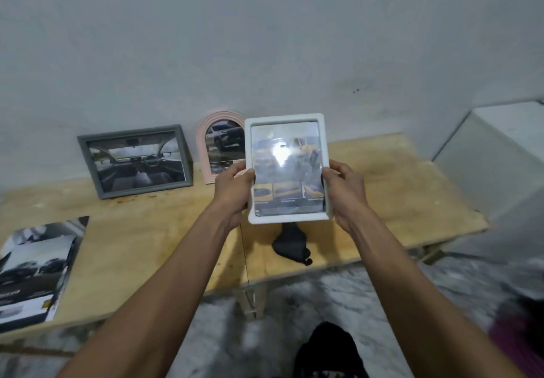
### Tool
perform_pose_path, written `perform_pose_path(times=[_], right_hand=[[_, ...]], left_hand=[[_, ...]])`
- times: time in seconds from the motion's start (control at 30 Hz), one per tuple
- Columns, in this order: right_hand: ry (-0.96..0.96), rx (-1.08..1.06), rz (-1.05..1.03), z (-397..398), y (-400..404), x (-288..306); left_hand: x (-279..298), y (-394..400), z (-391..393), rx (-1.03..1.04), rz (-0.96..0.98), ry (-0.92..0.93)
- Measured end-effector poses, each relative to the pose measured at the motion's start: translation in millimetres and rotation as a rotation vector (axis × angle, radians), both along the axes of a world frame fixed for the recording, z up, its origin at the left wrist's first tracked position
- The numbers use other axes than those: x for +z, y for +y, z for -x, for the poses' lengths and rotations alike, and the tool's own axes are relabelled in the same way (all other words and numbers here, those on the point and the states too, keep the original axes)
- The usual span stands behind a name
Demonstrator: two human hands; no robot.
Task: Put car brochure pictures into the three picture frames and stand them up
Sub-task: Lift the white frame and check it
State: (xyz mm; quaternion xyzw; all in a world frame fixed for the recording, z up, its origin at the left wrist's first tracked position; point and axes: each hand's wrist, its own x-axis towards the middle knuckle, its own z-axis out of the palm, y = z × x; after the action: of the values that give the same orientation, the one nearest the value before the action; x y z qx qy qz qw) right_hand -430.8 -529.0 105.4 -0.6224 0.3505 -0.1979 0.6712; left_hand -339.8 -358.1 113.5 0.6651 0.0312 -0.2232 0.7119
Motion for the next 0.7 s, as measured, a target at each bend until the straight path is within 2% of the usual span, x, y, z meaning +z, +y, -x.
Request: perform_pose_path(times=[0.33,0.5,0.7], right_hand=[[0.068,-0.017,0.03,-51.0,-111.7,-24.2],[0.17,0.103,0.13,-95.9,-178.3,-48.2],[0.237,0.25,0.275,-160.4,-215.9,-75.1]], left_hand=[[-28.5,-101.5,-55.8,-0.071,-0.069,0.005],[-49.3,-163.0,-88.9,0.024,-0.126,0.042],[-88.4,-193.5,-138.5,0.169,-0.282,0.026]])
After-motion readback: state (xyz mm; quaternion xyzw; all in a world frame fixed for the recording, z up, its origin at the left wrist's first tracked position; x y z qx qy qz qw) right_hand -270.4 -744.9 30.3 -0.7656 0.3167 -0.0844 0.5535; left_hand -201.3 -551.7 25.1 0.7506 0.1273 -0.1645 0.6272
